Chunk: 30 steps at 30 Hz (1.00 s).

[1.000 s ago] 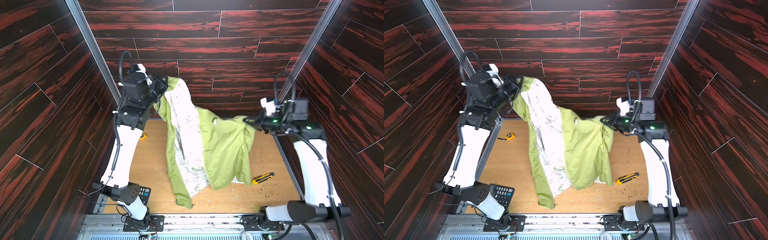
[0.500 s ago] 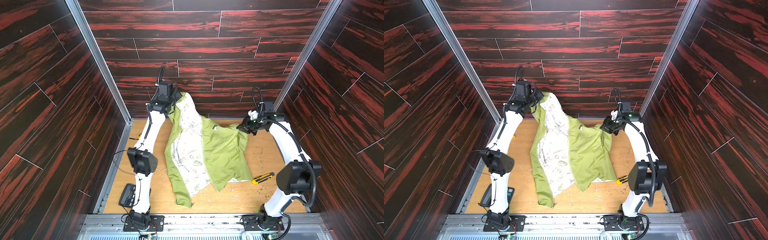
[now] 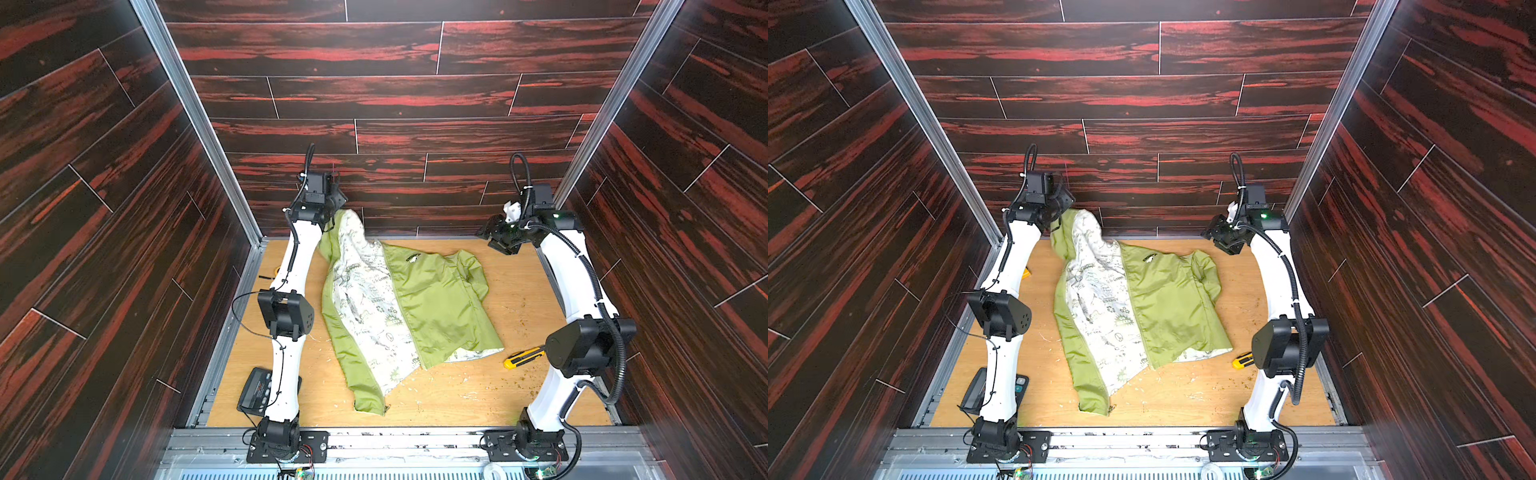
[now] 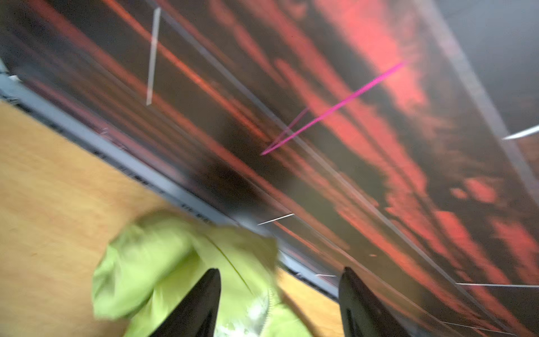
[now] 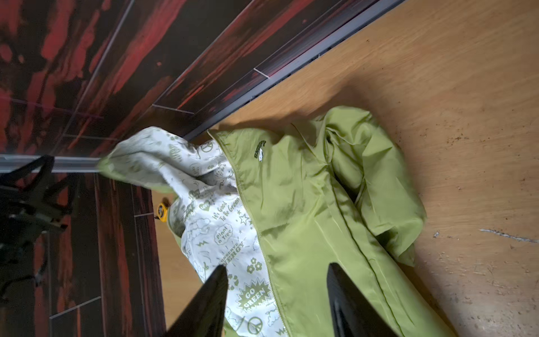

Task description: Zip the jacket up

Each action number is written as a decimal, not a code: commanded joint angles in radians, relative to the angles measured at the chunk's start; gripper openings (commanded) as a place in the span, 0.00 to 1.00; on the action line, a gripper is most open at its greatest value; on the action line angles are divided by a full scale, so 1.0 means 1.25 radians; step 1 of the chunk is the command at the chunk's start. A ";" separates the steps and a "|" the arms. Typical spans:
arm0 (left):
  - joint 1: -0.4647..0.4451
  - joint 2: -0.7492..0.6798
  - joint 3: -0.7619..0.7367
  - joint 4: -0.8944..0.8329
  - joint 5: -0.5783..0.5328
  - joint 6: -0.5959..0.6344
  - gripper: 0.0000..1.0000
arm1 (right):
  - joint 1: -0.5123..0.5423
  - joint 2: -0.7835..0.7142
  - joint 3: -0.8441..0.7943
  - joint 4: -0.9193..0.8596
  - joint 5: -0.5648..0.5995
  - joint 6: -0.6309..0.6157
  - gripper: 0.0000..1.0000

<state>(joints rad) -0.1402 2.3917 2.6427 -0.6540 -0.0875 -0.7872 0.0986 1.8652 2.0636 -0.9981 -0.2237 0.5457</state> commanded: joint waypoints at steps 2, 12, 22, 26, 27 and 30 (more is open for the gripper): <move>-0.008 -0.131 -0.032 -0.082 -0.048 0.017 0.67 | 0.091 0.018 0.003 -0.069 0.043 -0.055 0.55; -0.004 -0.393 -0.455 -0.015 0.024 -0.062 0.68 | 0.357 -0.012 -0.251 -0.034 0.161 -0.068 0.52; -0.005 -0.619 -0.998 0.123 0.202 -0.203 0.64 | 0.537 -0.031 -0.486 0.046 0.195 -0.058 0.49; -0.014 -0.691 -1.121 0.117 0.207 -0.209 0.63 | 0.567 -0.011 -0.515 0.076 0.189 -0.044 0.51; -0.014 -0.705 -1.143 0.121 0.206 -0.212 0.63 | 0.570 -0.002 -0.516 0.078 0.192 -0.043 0.51; -0.014 -0.740 -1.193 0.139 0.212 -0.222 0.63 | 0.575 0.022 -0.526 0.083 0.212 -0.037 0.48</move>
<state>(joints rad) -0.1562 1.5566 1.1702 -0.5243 0.1589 -1.0370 0.8158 1.8645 1.4170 -0.9112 0.0074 0.4782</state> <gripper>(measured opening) 0.630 0.485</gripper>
